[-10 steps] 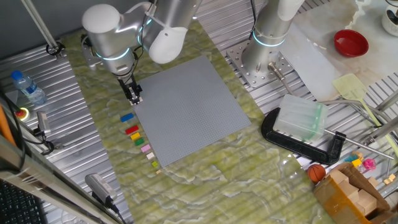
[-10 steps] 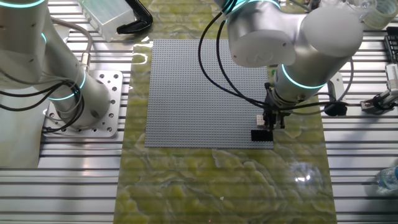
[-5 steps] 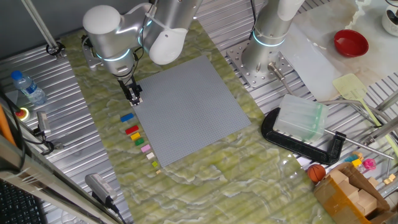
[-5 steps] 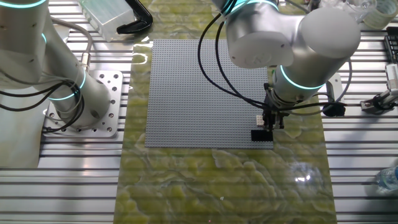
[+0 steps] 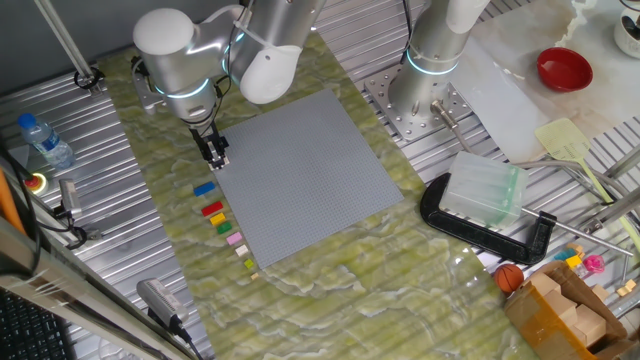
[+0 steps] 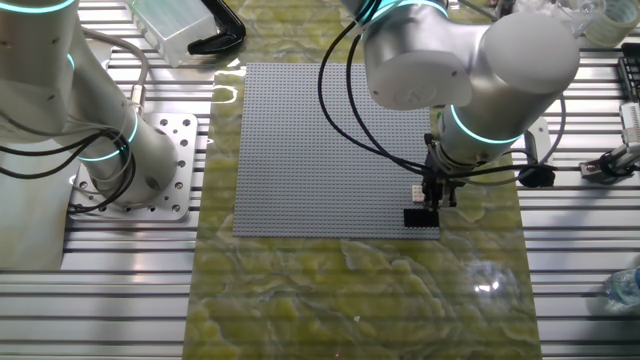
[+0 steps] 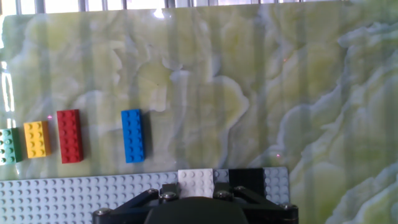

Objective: Build with small Lego blocks

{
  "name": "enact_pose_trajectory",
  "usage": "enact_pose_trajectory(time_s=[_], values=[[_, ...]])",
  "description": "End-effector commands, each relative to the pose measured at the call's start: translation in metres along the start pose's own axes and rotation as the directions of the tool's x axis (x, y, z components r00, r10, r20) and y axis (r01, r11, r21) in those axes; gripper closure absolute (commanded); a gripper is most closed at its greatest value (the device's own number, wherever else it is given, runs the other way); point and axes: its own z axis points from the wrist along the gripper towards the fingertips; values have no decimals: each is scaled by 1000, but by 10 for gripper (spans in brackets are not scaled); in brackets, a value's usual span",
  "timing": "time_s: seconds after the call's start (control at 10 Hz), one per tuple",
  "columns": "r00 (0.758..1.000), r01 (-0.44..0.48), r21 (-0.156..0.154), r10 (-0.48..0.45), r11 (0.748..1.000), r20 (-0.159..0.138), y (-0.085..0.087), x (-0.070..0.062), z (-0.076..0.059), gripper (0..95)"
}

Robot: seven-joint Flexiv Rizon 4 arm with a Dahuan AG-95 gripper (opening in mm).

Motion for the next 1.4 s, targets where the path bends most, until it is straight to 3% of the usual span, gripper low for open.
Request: enact_pose_trajectory(time_s=[0.1,1.2,1.4], values=[[1000,-2,-1,2,1000,-1,0,0,1,950],[1000,-7,-3,7,1000,-28,1,0,2,950],[999,-14,-1,14,1000,-48,1,0,2,950]])
